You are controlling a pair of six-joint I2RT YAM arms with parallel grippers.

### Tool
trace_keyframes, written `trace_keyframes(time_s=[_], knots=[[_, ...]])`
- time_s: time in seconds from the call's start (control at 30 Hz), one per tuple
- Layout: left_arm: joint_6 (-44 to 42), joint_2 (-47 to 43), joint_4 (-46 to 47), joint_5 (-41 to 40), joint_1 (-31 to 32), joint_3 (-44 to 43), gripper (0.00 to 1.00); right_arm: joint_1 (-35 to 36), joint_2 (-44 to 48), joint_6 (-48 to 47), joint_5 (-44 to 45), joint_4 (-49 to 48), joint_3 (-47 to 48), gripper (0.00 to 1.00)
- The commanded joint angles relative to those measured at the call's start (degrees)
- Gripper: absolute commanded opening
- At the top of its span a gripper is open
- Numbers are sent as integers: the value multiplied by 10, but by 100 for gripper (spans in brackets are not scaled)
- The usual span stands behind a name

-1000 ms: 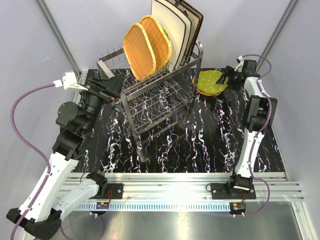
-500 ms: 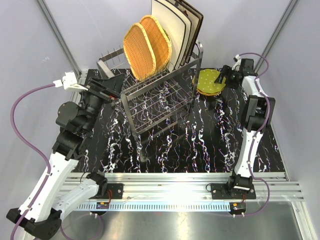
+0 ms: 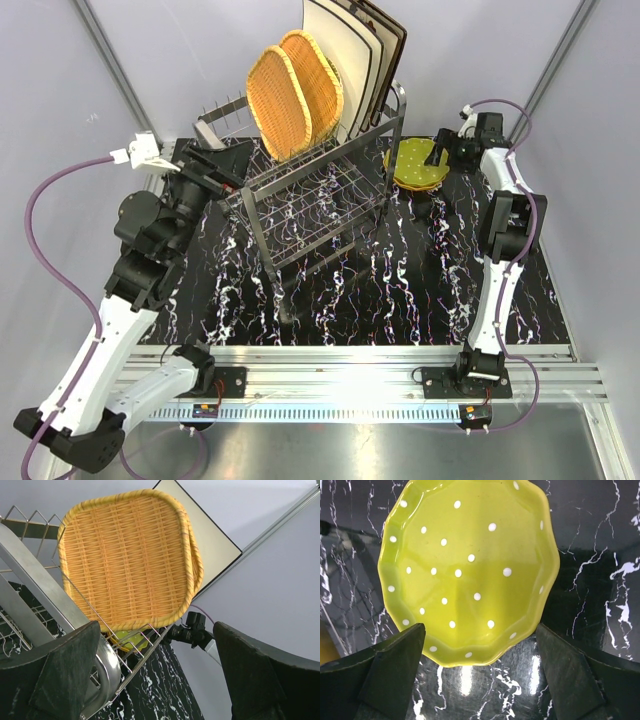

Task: Unload the plates from the dish rack
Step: Place the plate on the table

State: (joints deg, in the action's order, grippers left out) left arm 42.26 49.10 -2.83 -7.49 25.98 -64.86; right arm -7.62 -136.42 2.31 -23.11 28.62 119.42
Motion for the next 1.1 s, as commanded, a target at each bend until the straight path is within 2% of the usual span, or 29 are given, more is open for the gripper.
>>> trace_keyframes(time_s=[0.0,0.2,0.53,0.73,1.07], knots=[[-15,16,-34,19,1,-33,99,14,1,-48,-17,0,33,99],[-27,32,-53,17,1,-60,99,13,24,-106,-6,12,21,100],[-42,67,-99,12,1,-119,99,11,108,-199,-40,41,-38,100],[-35,111,-184,-15,1,-191,99,11,188,-235,-68,73,-89,100],[-31,196,-256,-18,1,-311,99,11,371,-248,-130,86,-199,100]])
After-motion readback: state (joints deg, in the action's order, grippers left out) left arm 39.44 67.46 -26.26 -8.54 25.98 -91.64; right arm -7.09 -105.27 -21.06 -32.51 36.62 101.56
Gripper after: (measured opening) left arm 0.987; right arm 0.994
